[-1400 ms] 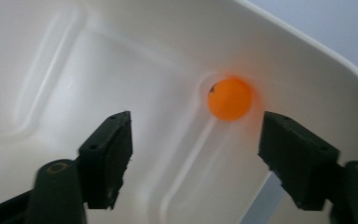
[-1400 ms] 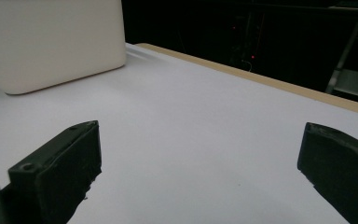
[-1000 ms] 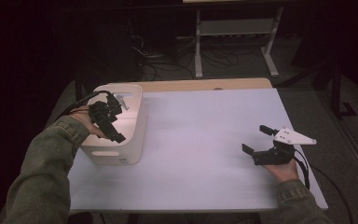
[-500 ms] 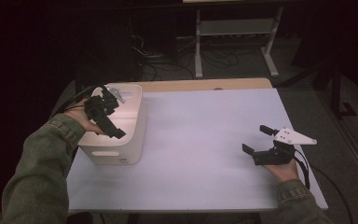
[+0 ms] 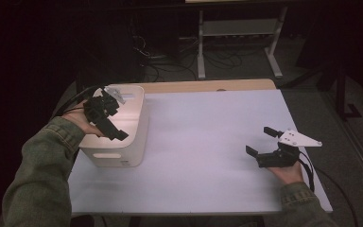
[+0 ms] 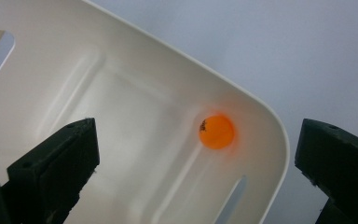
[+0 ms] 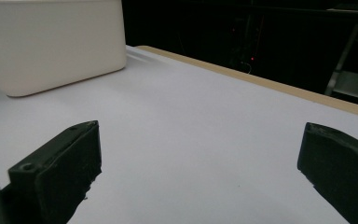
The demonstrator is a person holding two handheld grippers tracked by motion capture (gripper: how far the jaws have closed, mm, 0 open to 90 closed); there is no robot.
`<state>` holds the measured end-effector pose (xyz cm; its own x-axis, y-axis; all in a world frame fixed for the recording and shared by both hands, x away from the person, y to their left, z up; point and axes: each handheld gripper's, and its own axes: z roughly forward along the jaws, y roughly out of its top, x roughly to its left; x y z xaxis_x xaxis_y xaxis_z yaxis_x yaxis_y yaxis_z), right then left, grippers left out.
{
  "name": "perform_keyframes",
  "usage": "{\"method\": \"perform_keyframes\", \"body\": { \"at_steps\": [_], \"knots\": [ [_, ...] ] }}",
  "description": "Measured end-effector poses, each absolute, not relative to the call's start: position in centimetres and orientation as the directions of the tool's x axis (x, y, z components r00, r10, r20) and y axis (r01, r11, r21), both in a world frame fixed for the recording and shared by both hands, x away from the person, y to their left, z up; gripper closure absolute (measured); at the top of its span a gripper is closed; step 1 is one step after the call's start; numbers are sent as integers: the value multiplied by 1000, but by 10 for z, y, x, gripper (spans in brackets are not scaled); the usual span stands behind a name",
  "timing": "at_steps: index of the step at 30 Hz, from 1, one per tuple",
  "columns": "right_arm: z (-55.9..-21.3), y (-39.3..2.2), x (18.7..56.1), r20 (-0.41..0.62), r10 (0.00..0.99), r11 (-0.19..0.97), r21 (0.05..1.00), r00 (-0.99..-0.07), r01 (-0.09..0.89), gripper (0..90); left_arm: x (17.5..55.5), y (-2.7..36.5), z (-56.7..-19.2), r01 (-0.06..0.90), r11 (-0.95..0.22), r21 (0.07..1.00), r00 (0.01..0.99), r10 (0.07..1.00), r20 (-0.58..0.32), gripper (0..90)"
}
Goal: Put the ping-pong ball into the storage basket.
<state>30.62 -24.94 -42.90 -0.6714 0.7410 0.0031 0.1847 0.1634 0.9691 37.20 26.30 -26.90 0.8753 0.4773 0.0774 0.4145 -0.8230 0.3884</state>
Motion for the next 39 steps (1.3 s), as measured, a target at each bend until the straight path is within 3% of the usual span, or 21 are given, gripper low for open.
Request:
{"method": "perform_keyframes", "body": {
  "at_steps": [22, 39],
  "knots": [
    [-429, -249, 306, 2, 740, 166, 969, -673, 185, 0, 354, 278, -272, 342, -765, 546, 899, 435, 45, 0],
    [-430, -247, 306, 7, 739, 165, 967, -674, 192, 0, 343, 295, -283, 346, -671, 656, 876, 482, 31, 0]
  ]
}}
